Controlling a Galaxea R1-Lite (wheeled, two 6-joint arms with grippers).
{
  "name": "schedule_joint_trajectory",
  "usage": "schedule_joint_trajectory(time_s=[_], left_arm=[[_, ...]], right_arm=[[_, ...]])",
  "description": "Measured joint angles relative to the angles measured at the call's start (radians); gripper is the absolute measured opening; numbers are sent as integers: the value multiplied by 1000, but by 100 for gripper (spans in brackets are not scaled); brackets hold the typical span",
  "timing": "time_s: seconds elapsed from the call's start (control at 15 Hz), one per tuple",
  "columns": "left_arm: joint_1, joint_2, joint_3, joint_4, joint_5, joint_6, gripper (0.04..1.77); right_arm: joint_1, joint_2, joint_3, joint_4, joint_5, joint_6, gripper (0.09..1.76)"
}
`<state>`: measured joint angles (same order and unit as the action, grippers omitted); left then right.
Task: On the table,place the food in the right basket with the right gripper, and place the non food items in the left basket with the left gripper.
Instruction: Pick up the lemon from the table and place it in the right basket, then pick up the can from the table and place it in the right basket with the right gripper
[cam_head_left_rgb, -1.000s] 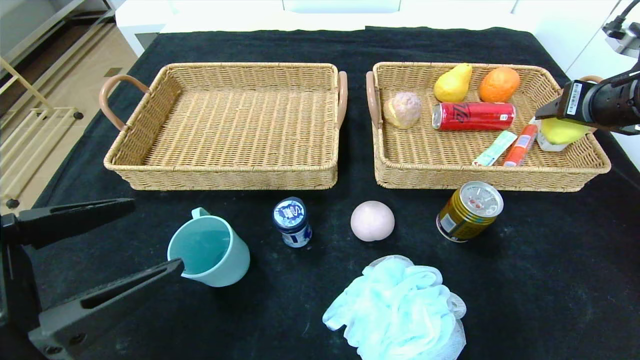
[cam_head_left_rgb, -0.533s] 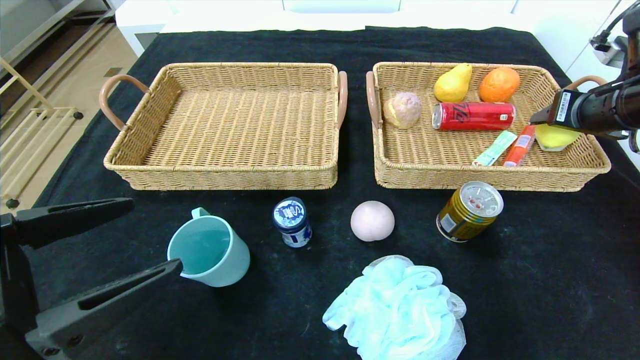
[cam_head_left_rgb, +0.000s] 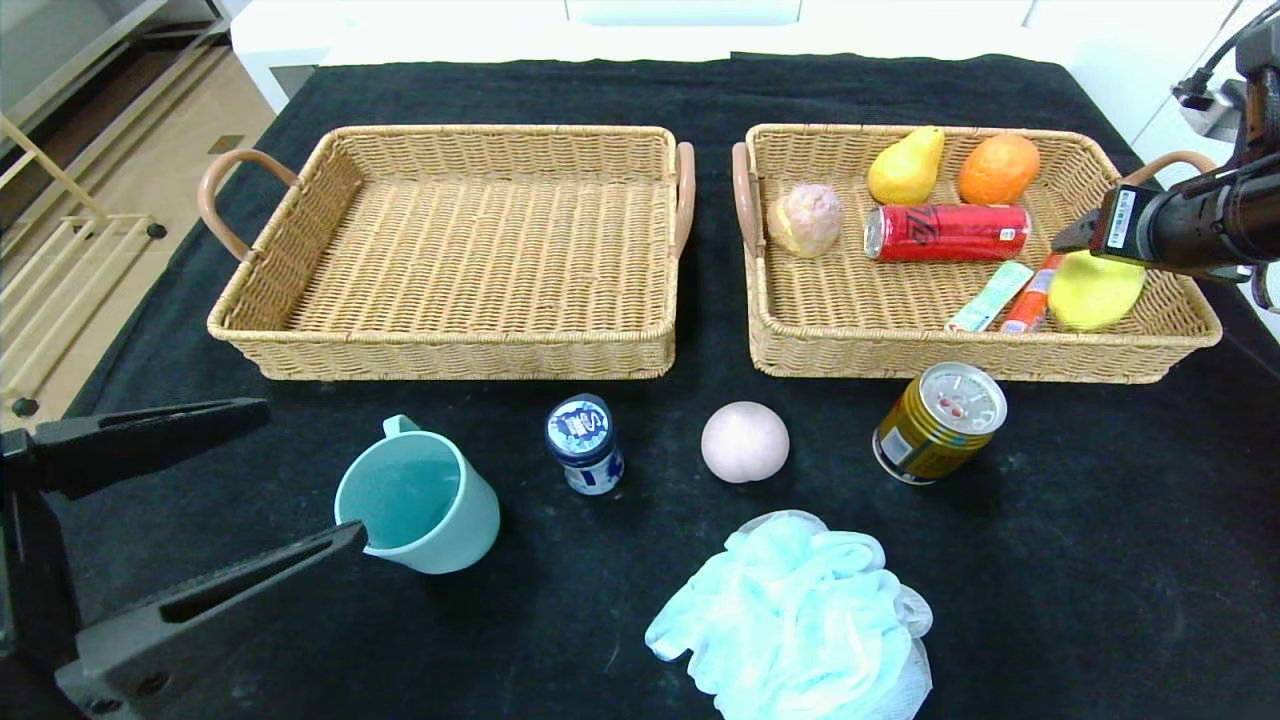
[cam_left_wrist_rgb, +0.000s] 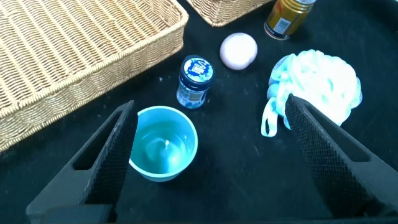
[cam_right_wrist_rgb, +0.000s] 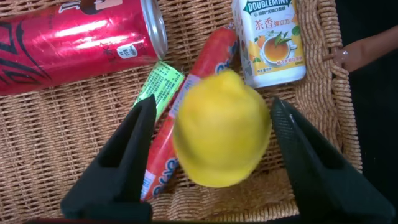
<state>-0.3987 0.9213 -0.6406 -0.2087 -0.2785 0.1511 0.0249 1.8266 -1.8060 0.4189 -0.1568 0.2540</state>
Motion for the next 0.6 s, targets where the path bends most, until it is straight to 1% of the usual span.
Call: schedule_joint_trajectory(time_s=[0.27,0.6], left_arm=[[0,0,1,-2,0,-1,172],[0,2,2,-1,-1,0,172]], right_arm=[[8,-1,2,2,-1,0,150],[16,-22,8,12,-3,2,160]])
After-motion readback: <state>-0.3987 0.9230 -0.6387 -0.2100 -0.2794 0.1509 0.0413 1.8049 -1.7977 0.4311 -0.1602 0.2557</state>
